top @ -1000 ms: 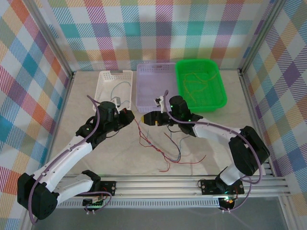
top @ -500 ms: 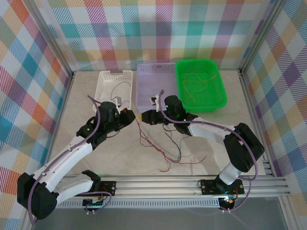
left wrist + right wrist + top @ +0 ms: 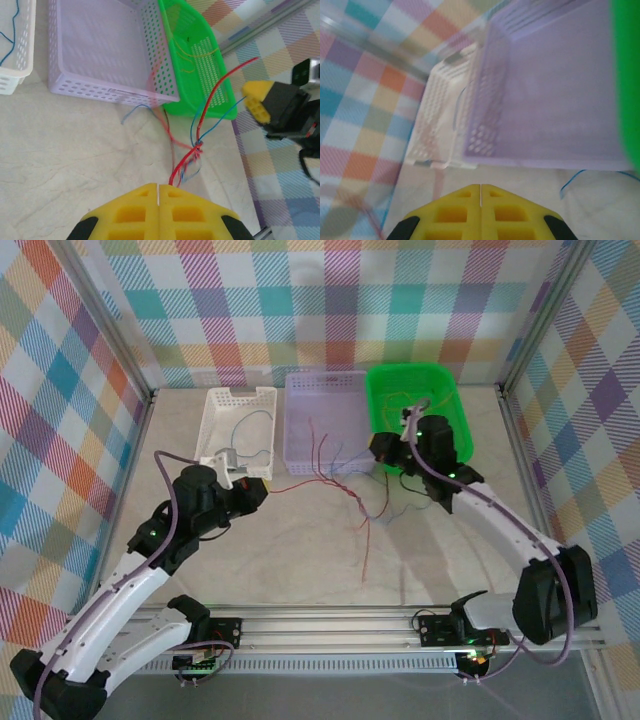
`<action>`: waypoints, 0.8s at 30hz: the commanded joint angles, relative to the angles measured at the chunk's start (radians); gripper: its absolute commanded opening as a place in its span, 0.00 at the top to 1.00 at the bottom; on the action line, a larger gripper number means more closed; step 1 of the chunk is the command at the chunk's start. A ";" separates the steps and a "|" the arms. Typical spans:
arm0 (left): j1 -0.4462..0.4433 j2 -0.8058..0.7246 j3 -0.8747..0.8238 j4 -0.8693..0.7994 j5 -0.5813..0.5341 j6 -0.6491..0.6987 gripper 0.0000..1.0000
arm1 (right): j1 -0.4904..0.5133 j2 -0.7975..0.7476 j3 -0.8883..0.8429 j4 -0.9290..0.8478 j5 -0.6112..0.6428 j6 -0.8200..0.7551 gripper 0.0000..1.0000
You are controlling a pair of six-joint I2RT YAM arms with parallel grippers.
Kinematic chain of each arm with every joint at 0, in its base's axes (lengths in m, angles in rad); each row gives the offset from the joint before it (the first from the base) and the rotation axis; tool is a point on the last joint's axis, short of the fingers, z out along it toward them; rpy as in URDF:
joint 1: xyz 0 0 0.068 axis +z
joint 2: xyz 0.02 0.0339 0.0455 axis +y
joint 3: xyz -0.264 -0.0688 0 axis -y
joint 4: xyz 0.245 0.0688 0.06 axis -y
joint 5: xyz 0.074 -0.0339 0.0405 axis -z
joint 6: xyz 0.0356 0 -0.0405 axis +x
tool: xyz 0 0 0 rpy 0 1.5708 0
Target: Untangle the cables
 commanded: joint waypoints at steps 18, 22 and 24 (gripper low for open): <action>0.201 -0.052 0.317 -0.494 -0.183 0.302 1.00 | -0.412 -0.320 0.112 -0.532 0.261 -0.103 1.00; 0.205 -0.084 0.339 -0.510 -0.268 0.294 1.00 | -0.450 -0.364 0.092 -0.579 0.333 -0.069 1.00; 0.206 -0.101 0.348 -0.517 -0.317 0.294 1.00 | -0.465 -0.382 0.079 -0.599 0.370 -0.051 1.00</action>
